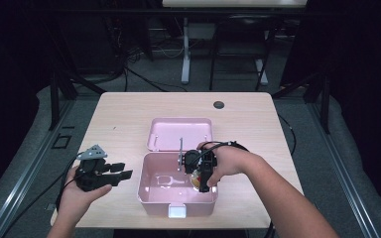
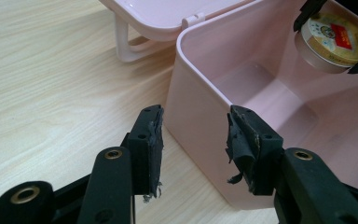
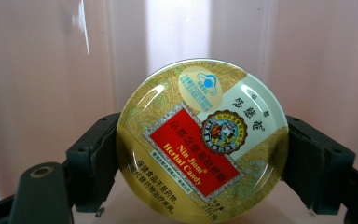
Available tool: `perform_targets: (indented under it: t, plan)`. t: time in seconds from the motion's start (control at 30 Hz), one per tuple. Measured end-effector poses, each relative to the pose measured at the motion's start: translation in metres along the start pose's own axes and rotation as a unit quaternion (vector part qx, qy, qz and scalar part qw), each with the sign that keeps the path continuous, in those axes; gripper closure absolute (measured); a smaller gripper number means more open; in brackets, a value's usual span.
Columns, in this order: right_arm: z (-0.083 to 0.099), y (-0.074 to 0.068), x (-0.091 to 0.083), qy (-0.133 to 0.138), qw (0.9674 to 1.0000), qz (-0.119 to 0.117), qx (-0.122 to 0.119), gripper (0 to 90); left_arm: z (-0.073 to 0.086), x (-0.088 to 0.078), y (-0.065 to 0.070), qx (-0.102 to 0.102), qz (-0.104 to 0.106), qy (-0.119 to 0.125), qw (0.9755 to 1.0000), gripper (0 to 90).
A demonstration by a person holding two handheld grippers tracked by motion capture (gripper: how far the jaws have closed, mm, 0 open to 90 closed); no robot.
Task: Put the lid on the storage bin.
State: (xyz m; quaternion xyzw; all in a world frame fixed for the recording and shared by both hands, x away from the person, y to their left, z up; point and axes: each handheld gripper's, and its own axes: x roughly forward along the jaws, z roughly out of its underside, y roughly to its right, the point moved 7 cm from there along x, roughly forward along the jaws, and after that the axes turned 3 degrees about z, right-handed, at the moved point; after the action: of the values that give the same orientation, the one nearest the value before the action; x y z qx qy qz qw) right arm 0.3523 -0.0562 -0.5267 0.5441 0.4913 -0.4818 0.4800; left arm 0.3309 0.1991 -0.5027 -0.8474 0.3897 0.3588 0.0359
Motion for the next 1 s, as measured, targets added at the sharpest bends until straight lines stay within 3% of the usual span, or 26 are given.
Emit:
perform_targets:
  t: [1.0]
  plan:
    - [-0.008, -0.004, 0.026, -0.009, 0.9999, -0.002, -0.005, 19.7, 0.002, 0.004, -0.002, -0.002, 0.003, -0.005, 1.0, 55.1]
